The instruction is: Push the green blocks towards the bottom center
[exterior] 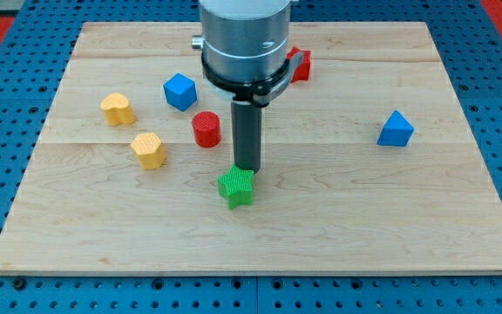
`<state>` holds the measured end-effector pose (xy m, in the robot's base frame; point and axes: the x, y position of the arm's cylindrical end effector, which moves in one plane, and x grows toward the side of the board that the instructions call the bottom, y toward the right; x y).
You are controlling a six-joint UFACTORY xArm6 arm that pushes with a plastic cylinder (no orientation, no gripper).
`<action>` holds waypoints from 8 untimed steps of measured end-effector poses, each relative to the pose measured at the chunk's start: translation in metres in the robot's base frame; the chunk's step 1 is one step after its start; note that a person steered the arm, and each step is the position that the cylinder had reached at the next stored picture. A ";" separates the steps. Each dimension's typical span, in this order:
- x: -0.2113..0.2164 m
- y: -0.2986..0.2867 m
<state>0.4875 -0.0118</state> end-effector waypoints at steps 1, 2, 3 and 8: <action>-0.016 0.059; -0.059 0.121; -0.127 0.093; -0.119 0.008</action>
<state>0.3687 -0.0037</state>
